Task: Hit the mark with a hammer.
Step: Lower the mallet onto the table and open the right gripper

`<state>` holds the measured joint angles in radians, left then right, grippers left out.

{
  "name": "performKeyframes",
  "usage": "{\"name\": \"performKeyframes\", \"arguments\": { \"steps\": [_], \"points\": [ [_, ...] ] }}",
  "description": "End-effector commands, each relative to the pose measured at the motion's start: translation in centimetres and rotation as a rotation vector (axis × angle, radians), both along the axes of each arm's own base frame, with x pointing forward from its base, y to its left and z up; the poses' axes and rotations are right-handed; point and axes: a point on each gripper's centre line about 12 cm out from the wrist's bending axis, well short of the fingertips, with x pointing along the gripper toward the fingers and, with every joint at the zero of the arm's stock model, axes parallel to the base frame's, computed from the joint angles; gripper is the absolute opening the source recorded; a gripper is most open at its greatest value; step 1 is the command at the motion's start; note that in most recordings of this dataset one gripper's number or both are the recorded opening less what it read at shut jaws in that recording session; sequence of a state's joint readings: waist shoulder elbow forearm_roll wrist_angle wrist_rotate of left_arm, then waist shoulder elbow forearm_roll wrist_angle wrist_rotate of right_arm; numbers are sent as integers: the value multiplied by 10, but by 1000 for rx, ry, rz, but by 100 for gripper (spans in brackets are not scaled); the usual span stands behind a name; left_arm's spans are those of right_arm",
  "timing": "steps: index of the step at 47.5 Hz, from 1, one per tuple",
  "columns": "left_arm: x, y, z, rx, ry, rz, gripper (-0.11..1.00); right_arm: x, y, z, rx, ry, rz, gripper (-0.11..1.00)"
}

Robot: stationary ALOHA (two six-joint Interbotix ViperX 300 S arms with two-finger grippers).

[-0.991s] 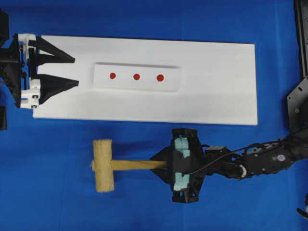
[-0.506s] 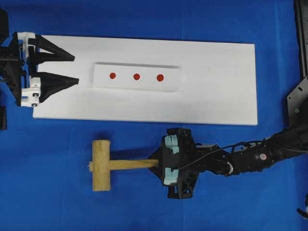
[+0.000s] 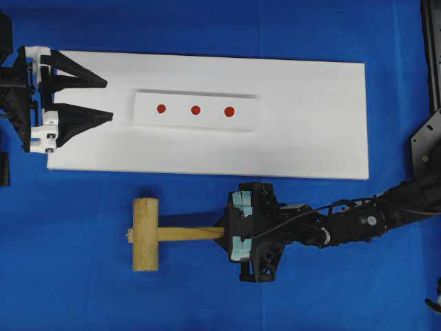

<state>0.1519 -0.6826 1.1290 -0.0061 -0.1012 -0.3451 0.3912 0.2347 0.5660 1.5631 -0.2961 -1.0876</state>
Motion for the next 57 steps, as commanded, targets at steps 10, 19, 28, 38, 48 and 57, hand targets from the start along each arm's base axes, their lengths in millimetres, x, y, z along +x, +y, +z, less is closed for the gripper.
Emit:
{"name": "performKeyframes", "arguments": {
  "steps": [10, 19, 28, 38, 48, 57],
  "points": [
    [1, 1, 5, 1, -23, 4, 80, 5, 1, 2, 4, -8, -1, 9],
    [1, 1, 5, 1, -22, 4, 80, 4, 1, -10, -2, 18, -11, 17],
    [1, 1, 5, 0, -20, 4, 80, 4, 0, -10, 1, 19, -21, 71],
    [1, 1, 4, -4, -15, 4, 80, 6, 1, -3, 6, 1, -23, 86],
    [0, 0, 3, -6, -6, 1, 81, 4, 0, 36, 31, -82, -14, 85],
    [-2, -1, 4, -7, 0, 1, 81, -6, -5, 79, 40, -173, 9, 85]
  ]
}}
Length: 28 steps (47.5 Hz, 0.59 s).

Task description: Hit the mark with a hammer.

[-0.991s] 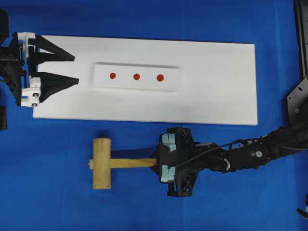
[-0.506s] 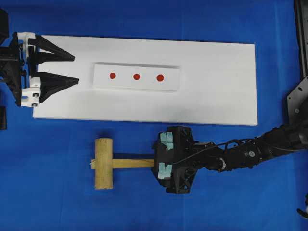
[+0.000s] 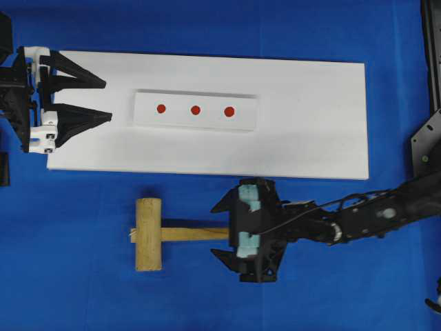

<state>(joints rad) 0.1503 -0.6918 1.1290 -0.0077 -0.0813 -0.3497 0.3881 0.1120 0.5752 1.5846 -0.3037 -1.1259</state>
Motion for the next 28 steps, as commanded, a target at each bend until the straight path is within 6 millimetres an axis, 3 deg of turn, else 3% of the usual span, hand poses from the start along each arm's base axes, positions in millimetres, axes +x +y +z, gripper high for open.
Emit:
{"name": "performKeyframes", "arguments": {
  "steps": [1, 10, 15, 28],
  "points": [
    [0, 0, 3, -1, -6, 0, 81, -5, -2, 37, 18, -85, 10, 85],
    [-4, -2, 4, 6, 7, -8, 81, -19, -10, 72, -12, -166, 27, 85],
    [-6, -2, 5, 10, 0, -9, 81, -25, -21, 80, -40, -185, 4, 85],
    [-13, -3, 11, 26, -29, -14, 81, -51, -68, 96, -85, -225, -92, 85]
  ]
}}
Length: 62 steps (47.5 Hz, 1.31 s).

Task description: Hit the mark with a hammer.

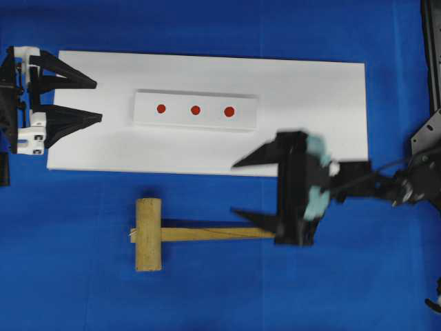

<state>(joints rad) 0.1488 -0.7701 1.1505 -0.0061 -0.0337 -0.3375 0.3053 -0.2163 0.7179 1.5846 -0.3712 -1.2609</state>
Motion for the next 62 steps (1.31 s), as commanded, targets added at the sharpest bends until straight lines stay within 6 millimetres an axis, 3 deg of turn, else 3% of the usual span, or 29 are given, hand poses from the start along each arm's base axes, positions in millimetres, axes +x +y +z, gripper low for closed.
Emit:
{"name": "performKeyframes", "arguments": {
  "steps": [1, 12, 26, 36, 45, 62],
  "points": [
    [0, -1, 6, 16, -21, -9, 81, -9, -15, 19, 2, -52, -31, 85],
    [-9, -2, 12, 114, -33, -41, 81, -50, -45, 31, -25, -103, -74, 85],
    [-27, -5, 15, 200, -69, -62, 81, -103, -56, 40, -18, -192, -68, 85],
    [-42, -12, 17, 261, -111, -98, 81, -137, -64, 25, -17, -215, -69, 85],
    [-52, -15, 14, 292, -112, -120, 80, -162, -70, -1, -20, -204, -78, 84],
    [-60, -19, -6, 320, -77, -153, 80, -181, -74, -34, -25, -153, -75, 84]
  ]
}}
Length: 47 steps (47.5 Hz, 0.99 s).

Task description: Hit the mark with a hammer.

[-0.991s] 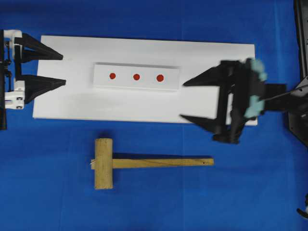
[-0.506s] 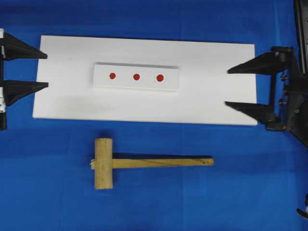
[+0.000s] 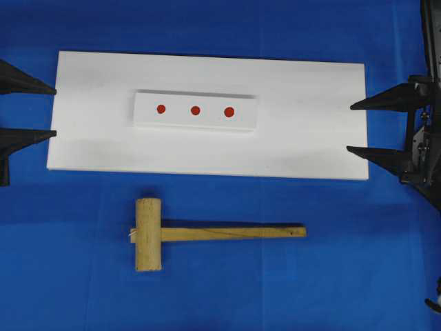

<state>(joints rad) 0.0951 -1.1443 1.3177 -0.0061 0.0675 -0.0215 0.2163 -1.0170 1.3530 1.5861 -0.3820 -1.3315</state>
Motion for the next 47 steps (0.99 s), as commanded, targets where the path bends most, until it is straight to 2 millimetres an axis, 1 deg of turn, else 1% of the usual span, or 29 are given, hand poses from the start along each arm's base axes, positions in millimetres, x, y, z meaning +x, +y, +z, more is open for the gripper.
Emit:
{"name": "performKeyframes", "arguments": {
  "steps": [1, 6, 13, 18, 47],
  "points": [
    [0, -1, 0, 8, -10, -11, 80, 0, 0, 0, -1, 1, -3, 84],
    [-2, -2, -5, 7, -12, -12, 80, -1, -1, -4, -1, 10, -3, 84],
    [-5, -3, -6, 11, -22, -17, 80, -2, -1, -7, -3, 17, -7, 82],
    [-6, -4, -7, 14, -23, -23, 80, -2, -1, -6, -3, 15, -8, 80],
    [-6, -4, -10, 12, -14, -22, 80, -2, -1, -3, 1, 3, -7, 80]
  ]
}}
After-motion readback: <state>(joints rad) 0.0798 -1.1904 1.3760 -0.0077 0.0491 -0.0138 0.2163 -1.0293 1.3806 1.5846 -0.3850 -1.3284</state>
